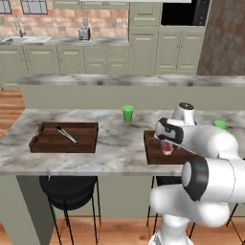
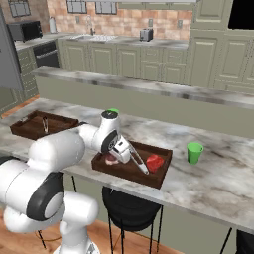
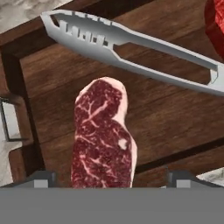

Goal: Gather the tomato and lemon from the fridge and place them on a tray on the dining counter. Then gather the steaks from the fridge and place them on the other tray.

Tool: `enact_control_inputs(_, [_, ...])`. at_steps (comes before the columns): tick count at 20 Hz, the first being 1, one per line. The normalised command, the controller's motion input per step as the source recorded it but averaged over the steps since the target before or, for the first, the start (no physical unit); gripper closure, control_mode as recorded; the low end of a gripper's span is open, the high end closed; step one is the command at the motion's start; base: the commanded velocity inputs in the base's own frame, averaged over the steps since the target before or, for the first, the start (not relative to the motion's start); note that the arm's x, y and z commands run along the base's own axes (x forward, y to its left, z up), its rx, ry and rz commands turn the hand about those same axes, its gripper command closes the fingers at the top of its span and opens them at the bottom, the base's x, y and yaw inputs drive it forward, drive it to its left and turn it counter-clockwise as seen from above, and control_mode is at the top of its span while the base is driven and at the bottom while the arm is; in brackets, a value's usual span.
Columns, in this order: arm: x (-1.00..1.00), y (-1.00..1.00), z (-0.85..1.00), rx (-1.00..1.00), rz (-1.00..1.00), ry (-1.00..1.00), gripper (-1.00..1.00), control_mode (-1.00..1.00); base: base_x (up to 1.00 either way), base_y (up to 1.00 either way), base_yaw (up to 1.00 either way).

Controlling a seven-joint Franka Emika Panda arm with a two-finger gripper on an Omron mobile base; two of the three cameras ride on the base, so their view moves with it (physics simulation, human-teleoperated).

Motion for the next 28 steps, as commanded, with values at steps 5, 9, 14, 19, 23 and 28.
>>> enact_control_inputs(5, [-0.39,0.05,0.61,0.00,0.00,0.00,-1.00,-1.00,0.00,0.00,0.00])
enact_control_inputs(9, [-0.58,0.37,0.38,0.00,0.04,0.00,-1.00,-1.00,0.00,0.00,0.00])
enact_control_inputs(14, [-0.62,0.59,0.32,0.00,0.10,0.00,-1.00,-1.00,0.00,0.00,0.00])
enact_control_inputs(19, [-0.68,0.63,0.32,0.00,0.12,0.00,-1.00,-1.00,0.00,0.00,0.00])
enact_control_inputs(23, [-0.73,0.59,0.34,0.00,0.12,0.00,-1.00,-1.00,0.00,0.00,0.00])
enact_control_inputs(28, [-0.84,0.31,0.35,0.00,0.12,-0.03,-1.00,-1.00,0.00,0.00,0.00])
